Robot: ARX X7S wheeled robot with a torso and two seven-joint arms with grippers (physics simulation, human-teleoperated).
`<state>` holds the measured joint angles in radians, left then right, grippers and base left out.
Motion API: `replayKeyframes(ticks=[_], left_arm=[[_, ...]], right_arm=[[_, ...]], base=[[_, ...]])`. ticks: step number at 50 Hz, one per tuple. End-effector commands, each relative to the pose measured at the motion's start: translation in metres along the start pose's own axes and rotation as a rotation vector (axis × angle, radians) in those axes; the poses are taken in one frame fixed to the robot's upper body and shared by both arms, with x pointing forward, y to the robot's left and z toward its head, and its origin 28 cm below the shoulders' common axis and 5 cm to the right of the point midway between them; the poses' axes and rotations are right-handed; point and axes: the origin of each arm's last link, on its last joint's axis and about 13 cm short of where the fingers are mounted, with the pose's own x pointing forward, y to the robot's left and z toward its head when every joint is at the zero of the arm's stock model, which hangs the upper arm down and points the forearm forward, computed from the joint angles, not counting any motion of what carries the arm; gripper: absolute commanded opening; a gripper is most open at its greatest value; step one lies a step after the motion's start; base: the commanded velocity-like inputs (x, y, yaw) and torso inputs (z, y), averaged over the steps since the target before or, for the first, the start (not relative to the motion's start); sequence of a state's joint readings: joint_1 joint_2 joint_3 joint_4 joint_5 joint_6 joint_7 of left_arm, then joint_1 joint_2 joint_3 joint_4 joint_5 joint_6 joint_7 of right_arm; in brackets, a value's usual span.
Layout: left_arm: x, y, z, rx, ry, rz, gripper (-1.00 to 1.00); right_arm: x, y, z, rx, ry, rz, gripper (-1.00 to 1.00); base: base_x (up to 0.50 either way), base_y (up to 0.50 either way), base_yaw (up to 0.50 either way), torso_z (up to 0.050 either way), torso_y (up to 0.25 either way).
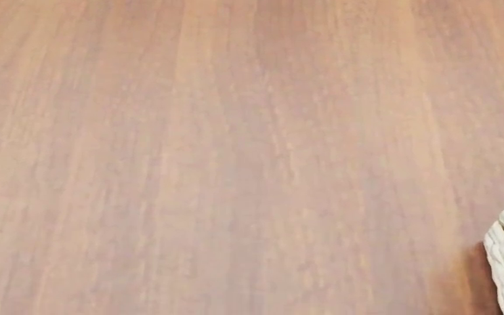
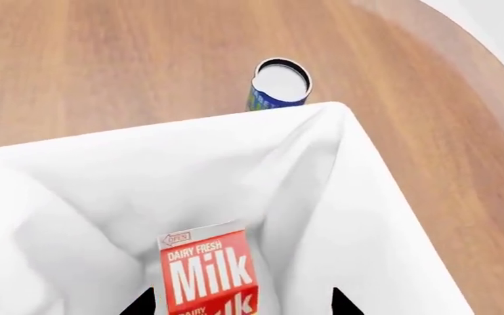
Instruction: Pick the milk and place it in the basket.
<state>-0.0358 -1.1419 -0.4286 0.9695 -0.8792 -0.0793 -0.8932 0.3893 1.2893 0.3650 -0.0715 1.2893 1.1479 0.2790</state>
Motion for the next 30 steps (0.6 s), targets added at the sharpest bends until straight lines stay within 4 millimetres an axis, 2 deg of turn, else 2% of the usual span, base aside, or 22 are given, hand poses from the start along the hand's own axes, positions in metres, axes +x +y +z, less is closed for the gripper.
replayKeyframes(ticks=[1, 19, 30], left_arm=[[0.001, 0.003, 0.002, -0.005, -0.033, 0.01, 1.0], [0.001, 0.003, 0.001, -0.005, -0.03, 0.011, 1.0], [0.0, 0.003, 0.001, -0.005, -0.03, 0.011, 1.0]], right_arm=[[-0.001, -0.003, 0.002, 0.017, -0.039, -0.008, 1.0], [-0.002, -0.003, 0.004, 0.014, -0.042, -0.01, 1.0], [-0.006, -0.004, 0.021, 0.02, -0.128, -0.021, 1.0]], base=[[0.0, 0.0, 0.0, 0.0, 0.0], [0.0, 0.0, 0.0, 0.0, 0.0], [0.0, 0.0, 0.0, 0.0, 0.0]])
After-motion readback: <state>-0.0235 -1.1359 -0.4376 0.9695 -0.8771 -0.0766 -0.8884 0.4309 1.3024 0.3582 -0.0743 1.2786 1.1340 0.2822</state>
